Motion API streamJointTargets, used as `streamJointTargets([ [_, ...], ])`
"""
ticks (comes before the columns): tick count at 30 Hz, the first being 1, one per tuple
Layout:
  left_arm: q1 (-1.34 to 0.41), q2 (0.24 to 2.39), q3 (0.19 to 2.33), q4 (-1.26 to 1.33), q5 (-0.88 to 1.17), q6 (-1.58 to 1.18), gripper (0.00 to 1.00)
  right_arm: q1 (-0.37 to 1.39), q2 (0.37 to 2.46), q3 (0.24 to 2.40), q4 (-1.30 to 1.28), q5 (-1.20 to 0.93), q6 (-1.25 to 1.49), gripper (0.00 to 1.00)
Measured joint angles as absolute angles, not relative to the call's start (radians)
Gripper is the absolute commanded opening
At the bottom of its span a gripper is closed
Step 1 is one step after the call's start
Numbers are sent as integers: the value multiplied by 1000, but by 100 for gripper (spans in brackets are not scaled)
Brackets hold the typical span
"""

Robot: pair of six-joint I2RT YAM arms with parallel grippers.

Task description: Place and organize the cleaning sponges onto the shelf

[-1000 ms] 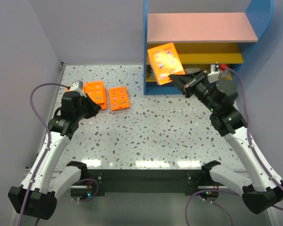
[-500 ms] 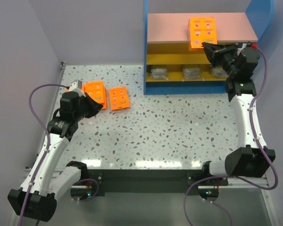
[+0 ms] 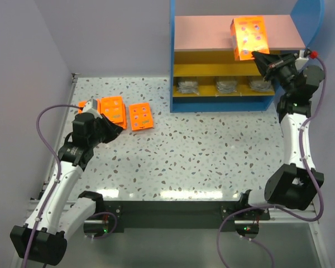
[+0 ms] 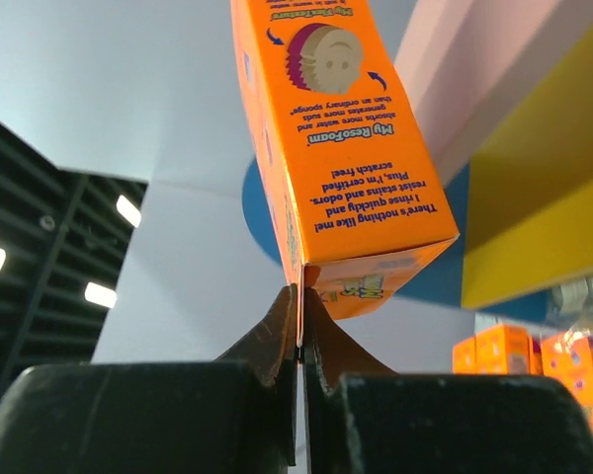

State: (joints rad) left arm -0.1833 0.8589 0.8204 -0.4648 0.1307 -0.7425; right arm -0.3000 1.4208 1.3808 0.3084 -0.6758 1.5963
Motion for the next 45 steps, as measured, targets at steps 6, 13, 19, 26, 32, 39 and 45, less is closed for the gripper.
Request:
streamJointTargets([
  [6, -183, 871, 793, -442, 155, -749, 0, -216, 1332, 1175, 351, -877, 1505, 0],
  [13, -183, 898, 793, -433, 173, -748, 0, -94, 1314, 1189, 119, -1028, 1194, 0],
  [19, -183, 919, 797, -434, 176, -740, 0, -69, 1312, 1224, -104, -1064, 999, 0],
  [26, -183, 929, 800, -432, 180, -740, 0, -192, 1412, 1283, -104, -976, 1068, 0],
  [32, -183, 928, 800, -432, 179, -740, 0, -302, 1550, 1344, 0, -850, 1245, 0],
  [39, -183, 916, 800, -426, 179, -741, 0, -343, 1617, 1348, 96, -741, 1392, 0],
  [45, -183, 921, 798, -421, 180, -741, 0, -409, 1665, 1357, 198, -693, 1485, 0],
])
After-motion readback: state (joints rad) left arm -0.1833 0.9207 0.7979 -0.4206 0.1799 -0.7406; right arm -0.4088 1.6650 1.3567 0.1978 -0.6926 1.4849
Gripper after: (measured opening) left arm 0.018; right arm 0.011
